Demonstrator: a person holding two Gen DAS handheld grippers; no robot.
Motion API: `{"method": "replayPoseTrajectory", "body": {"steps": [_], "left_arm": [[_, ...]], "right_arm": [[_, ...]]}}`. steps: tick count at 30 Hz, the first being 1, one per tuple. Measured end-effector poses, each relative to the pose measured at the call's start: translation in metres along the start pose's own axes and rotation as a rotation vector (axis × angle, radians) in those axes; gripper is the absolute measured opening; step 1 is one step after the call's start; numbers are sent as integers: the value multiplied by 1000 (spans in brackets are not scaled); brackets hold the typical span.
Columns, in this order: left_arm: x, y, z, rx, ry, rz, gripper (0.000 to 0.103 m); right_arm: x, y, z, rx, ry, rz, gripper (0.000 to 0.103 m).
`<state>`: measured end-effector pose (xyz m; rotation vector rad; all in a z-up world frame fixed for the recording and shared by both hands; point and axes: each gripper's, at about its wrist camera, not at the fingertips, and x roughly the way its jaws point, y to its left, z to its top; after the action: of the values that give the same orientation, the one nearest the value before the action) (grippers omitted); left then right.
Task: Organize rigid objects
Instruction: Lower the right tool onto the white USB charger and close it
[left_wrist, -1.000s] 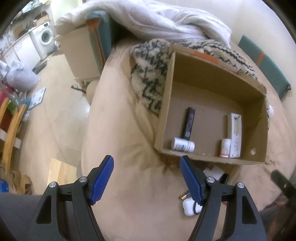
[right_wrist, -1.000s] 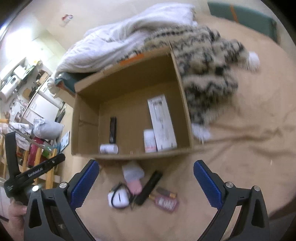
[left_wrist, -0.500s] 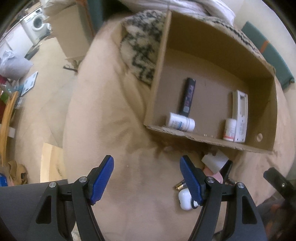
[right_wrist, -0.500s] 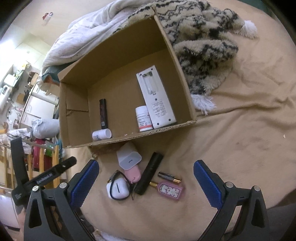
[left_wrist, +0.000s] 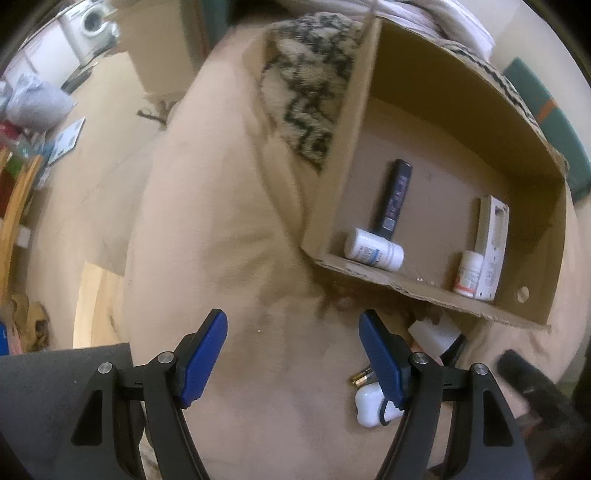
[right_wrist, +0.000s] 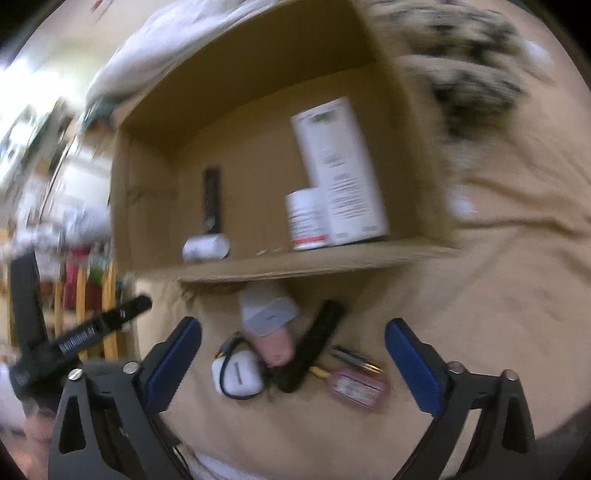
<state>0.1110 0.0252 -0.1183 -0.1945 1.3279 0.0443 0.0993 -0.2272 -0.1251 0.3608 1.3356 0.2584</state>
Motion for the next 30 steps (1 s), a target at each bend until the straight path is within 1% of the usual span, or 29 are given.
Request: {"method": "replayPoseTrajectory", "body": {"steps": [1, 3, 4, 5, 6, 7, 8, 9, 10, 12, 14, 17, 19, 23, 26, 28, 30], "left_arm": [[0, 3, 0, -11, 3, 3, 71], [0, 7, 1, -26, 4, 20, 71], [1, 10, 0, -29, 6, 29, 71], [1, 11, 0, -30, 11, 31, 71], [2, 12, -1, -32, 16, 31, 71], [2, 14, -1, -37, 22, 28, 71], [2, 16, -2, -43, 25, 25, 71], [3, 16, -1, -48, 26, 24, 71], [3, 17, -2, -53, 27, 25, 71], [4, 18, -4, -61, 34, 29, 71], [7, 17, -8, -64, 49, 25, 71], [14, 11, -18, -56, 90, 13, 71], [20, 4, -24, -40, 122, -4, 71], [29, -11, -34, 4, 147, -10, 71], [38, -16, -39, 4, 181, -13, 71], [47, -19, -43, -1, 212, -16, 71], [57, -24, -45, 3, 255, -28, 71]], "right_arm": [[8, 8, 1, -38, 21, -17, 86], [27, 21, 2, -96, 63, -44, 83], [35, 27, 2, -121, 75, -54, 80], [42, 33, 3, -145, 82, -67, 77], [48, 37, 5, -165, 86, -75, 77], [53, 40, 7, -176, 87, -79, 74], [57, 41, 9, -181, 88, -83, 66], [60, 42, 10, -179, 86, -95, 61], [62, 41, 12, -174, 81, -105, 49], [59, 39, 13, -163, 61, -94, 49], [51, 41, 11, -167, 52, -85, 46], [29, 42, 7, -181, 35, -88, 44], [11, 41, 3, -173, 18, -72, 44], [-31, 39, -6, -191, -56, -46, 44], [-58, 33, -12, -201, -126, -24, 44], [-70, 21, -24, -171, -157, 2, 44], [-72, 13, -27, -125, -171, 17, 44]]}}
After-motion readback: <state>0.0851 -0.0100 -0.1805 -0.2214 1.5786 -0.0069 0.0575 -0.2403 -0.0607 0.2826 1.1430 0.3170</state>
